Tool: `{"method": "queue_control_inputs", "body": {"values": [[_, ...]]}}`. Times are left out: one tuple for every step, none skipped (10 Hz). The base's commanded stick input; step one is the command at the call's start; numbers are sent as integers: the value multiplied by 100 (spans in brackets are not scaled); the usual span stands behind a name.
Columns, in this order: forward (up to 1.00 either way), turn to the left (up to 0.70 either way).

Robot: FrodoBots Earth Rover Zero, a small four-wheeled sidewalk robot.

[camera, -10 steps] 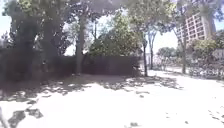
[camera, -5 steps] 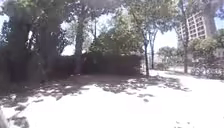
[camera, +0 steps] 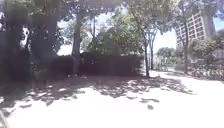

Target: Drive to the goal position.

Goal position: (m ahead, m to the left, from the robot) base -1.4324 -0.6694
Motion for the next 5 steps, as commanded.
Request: {"method": "queue_control_inputs", "body": {"values": [[45,0],[45,0],[45,0],[45,-8],[43,-35]]}}
